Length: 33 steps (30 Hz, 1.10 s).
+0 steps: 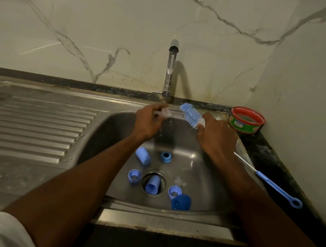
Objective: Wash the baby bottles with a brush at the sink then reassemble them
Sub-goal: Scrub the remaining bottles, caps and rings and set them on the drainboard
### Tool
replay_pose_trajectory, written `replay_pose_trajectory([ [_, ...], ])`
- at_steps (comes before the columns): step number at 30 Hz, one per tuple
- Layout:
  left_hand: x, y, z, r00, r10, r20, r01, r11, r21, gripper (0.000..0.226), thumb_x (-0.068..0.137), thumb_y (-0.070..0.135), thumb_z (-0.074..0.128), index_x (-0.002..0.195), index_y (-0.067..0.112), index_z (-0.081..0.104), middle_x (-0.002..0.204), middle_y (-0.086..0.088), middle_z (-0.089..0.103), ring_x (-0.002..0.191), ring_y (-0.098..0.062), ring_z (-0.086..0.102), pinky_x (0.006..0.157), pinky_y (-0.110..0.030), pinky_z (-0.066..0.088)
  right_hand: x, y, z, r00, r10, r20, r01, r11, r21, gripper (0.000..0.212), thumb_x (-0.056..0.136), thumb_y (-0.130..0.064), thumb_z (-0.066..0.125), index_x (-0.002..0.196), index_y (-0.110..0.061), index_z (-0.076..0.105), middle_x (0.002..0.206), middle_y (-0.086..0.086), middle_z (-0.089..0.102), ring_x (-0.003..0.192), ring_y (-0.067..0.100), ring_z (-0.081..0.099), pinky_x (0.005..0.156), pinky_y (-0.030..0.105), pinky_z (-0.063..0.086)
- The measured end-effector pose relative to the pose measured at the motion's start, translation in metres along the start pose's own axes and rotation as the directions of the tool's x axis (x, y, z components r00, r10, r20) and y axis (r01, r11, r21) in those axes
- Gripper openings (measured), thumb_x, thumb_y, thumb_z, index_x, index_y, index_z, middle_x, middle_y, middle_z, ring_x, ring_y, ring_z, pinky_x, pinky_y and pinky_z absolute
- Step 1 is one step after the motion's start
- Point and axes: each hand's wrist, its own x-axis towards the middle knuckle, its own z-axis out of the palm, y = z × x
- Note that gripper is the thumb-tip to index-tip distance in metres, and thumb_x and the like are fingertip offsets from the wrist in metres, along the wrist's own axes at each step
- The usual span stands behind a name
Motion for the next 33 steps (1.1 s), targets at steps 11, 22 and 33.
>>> replay_pose_trajectory([
  [11,-0.005,0.004,-0.005,0.943,0.011,0.332,-0.199,0.819,0.539,0.034,0.089,0.018,0.073,0.122,0.018,0.065,0.123,-0.006,0.066,0.11,-0.021,0.063,0.095,-0.034,0.052,-0.001,0.001,-0.002,1.0,-0.005,-0.004,0.005,0.999,-0.038,0.032,0.097,-0.037,0.06,0.126,-0.025,0.054,0.109,0.008,0.068,0.094,0.026,0.063,0.066,0.034,0.039],
  [22,-0.003,-0.021,-0.019,0.984,-0.015,0.176,-0.046,0.939,0.34,0.036,0.09,0.019,0.074,0.124,0.015,0.061,0.116,-0.009,0.07,0.103,-0.021,0.067,0.086,-0.028,0.051,-0.001,0.007,-0.007,0.969,-0.242,0.047,0.244,0.968,-0.052,0.028,0.094,-0.048,0.058,0.12,-0.035,0.059,0.106,0.003,0.07,0.098,0.026,0.064,0.077,0.038,0.049],
  [33,0.001,-0.015,-0.025,0.913,0.302,0.275,-0.354,0.921,0.162,0.033,0.091,0.023,0.075,0.123,0.014,0.069,0.118,-0.006,0.073,0.108,-0.014,0.067,0.095,-0.026,0.052,0.001,0.009,-0.013,0.908,-0.419,0.014,0.419,0.905,-0.077,0.012,0.098,-0.045,0.055,0.105,-0.036,0.06,0.09,-0.005,0.067,0.085,0.022,0.064,0.071,0.035,0.049],
])
